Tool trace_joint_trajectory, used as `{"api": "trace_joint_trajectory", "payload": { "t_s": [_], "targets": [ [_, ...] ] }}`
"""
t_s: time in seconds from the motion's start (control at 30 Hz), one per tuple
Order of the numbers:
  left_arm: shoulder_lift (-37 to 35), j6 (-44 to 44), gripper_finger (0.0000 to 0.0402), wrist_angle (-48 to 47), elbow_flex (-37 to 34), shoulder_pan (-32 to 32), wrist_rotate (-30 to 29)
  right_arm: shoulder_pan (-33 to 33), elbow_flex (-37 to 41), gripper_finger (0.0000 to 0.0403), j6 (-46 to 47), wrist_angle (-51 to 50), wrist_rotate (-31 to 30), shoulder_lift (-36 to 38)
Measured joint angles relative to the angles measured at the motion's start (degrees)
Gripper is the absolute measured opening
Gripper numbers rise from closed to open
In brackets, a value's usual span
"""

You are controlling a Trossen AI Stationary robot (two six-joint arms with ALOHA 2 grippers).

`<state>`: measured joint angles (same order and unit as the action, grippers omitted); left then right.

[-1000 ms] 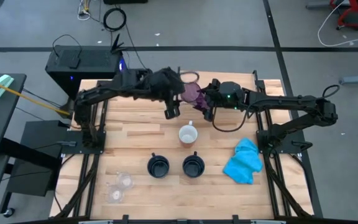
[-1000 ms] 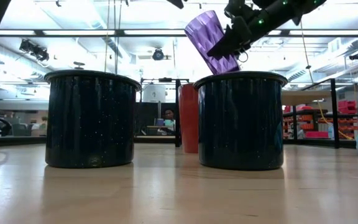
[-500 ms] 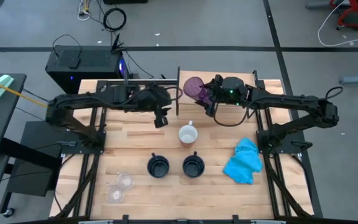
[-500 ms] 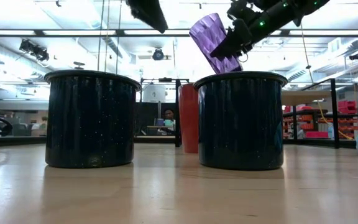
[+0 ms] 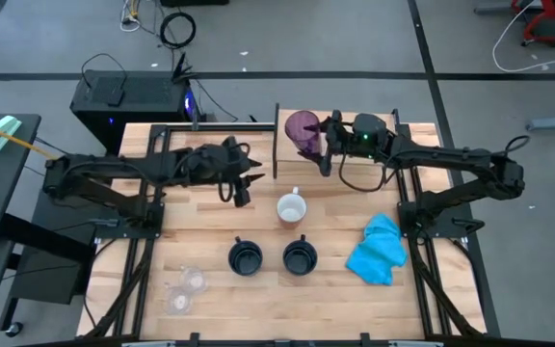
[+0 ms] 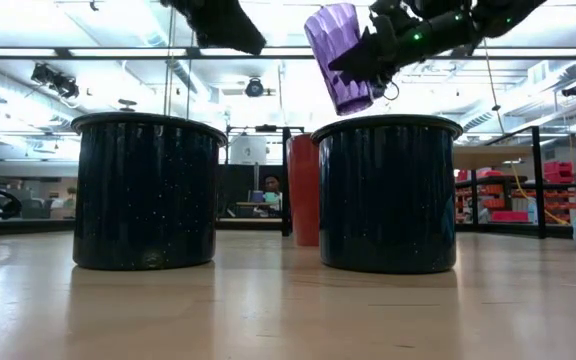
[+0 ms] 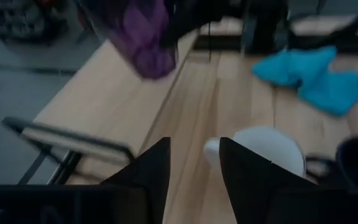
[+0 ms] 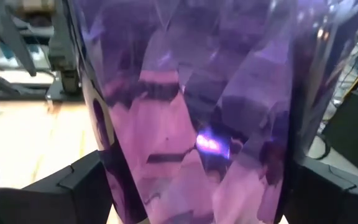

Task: Stack small to large cups/mugs on shelf
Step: Put the purple cup on the shelf

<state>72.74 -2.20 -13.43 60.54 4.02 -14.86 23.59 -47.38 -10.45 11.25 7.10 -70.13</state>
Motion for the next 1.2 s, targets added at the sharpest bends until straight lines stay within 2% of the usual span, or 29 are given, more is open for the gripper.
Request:
{"api": "trace_joint_trajectory", "payload": {
  "t_s": [0.1,0.23,0.43,0.53,0.83,1.03,1.2],
  "targets": [
    [-0.3,-1.2,0.0137,8.9,-6.0,-0.1,0.1,0.0,2.9,0.0361,1.4,5.4,0.3,0.0],
    [-0.5,-3.1,0.0128,18.6,-10.5,0.2,0.3,0.0,5.9,0.0359,3.2,10.1,0.3,0.0],
    [-0.5,-4.2,0.0115,19.1,-11.4,1.7,0.2,-0.4,8.2,0.0360,4.8,15.0,-1.9,-0.5],
    [-0.5,-4.5,0.0109,19.2,-11.4,2.5,2.1,-0.8,8.5,0.0360,5.4,16.5,-3.1,-1.6],
    [-0.3,-6.0,0.0086,19.7,-11.6,3.3,5.2,-2.2,8.5,0.0359,5.8,26.6,-6.7,-8.8],
    [-0.7,-6.6,0.0071,27.5,-17.6,4.6,7.7,-2.1,8.5,0.0359,5.8,31.9,-6.9,-13.2],
    [-3.1,-5.7,0.0060,27.7,-19.7,7.2,8.1,-1.9,8.5,0.0360,5.5,34.7,-6.9,-16.1]
  ]
}}
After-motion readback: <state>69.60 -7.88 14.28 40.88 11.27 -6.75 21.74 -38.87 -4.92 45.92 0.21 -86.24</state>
